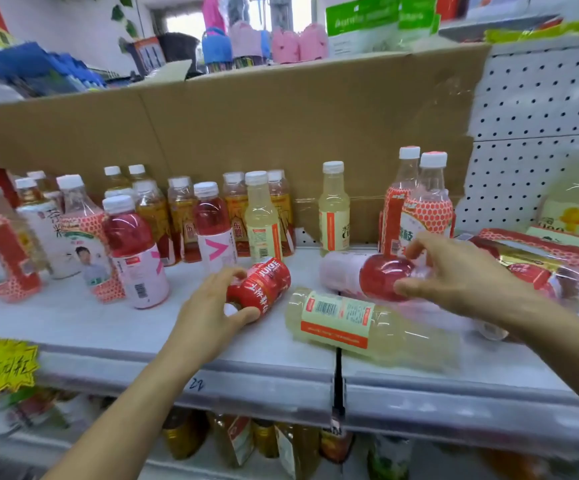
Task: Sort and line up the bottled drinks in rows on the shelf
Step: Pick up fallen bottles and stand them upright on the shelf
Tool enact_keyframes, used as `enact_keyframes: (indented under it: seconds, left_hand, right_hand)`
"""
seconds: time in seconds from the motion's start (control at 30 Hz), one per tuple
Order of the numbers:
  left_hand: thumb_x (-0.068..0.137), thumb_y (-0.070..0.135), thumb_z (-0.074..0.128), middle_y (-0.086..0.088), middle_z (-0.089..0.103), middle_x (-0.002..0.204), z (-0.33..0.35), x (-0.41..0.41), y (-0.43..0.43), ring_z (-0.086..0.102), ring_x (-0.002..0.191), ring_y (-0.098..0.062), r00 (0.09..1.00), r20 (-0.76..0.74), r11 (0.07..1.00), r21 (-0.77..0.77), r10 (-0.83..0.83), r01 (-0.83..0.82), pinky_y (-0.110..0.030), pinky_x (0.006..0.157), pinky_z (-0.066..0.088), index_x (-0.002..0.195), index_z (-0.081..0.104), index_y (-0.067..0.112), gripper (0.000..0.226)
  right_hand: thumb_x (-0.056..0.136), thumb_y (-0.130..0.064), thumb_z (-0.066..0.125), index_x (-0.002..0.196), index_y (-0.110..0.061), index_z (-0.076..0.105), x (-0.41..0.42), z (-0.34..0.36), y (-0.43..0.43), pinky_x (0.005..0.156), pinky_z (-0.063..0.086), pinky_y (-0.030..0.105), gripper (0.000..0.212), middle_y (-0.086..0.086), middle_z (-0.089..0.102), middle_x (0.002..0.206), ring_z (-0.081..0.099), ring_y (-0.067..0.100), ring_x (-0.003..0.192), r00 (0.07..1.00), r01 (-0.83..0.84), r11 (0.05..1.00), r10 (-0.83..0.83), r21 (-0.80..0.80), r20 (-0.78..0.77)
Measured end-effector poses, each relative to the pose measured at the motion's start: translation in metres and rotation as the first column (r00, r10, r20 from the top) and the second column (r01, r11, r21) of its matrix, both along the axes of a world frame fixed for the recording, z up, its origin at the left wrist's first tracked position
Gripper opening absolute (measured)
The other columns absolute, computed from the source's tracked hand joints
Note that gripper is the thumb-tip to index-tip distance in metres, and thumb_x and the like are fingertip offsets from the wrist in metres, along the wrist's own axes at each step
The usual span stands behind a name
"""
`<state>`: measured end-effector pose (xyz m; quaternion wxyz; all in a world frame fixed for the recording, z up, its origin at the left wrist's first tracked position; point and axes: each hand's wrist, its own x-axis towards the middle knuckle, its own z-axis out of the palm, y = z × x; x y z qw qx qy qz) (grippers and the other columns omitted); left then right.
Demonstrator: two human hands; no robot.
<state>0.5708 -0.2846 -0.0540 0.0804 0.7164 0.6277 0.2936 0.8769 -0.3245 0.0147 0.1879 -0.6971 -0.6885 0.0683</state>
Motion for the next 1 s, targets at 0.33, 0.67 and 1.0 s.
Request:
enact_keyframes:
  seconds: [0.33,0.67,1.0]
  left_hand:
    - [0.084,0.025,0.077,0.004,0.06,0.104,0.023,0.006,0.014,0.055,0.087,-0.01,0.97,0.245,0.97,0.237,0.001,-0.061,-0.019,0.071,0.043,0.102,0.061,0.019,0.025]
    - [0.086,0.031,0.075,0.001,0.065,0.12,0.074,0.019,0.047,0.061,0.1,-0.019,0.993,0.032,0.986,0.125,-0.112,0.107,-0.043,0.089,0.055,0.113,0.062,0.026,0.03]
    - [0.086,0.014,0.072,-0.002,0.054,0.134,0.018,0.055,0.01,0.045,0.127,-0.019,0.969,-0.073,0.8,0.551,-0.236,0.236,-0.024,0.111,0.027,0.134,0.053,0.015,0.051]
  right_hand:
    - [0.089,-0.023,0.07,0.123,-0.01,0.057,-0.061,0.055,0.075,0.091,0.045,0.031,0.039,0.009,0.06,0.126,0.056,0.026,0.115,0.971,-0.219,0.923,0.239,0.316,-0.025]
    - [0.089,-0.021,0.071,0.129,-0.024,0.059,-0.078,0.05,0.129,0.077,0.043,0.02,0.042,0.004,0.053,0.135,0.054,0.017,0.114,0.881,-0.342,0.908,0.4,0.244,-0.252]
    - [0.088,-0.049,0.065,0.139,-0.026,0.045,-0.013,-0.007,0.01,0.097,0.049,0.033,0.059,-0.004,0.057,0.128,0.055,0.012,0.109,0.966,-0.211,0.97,0.225,-0.119,0.126]
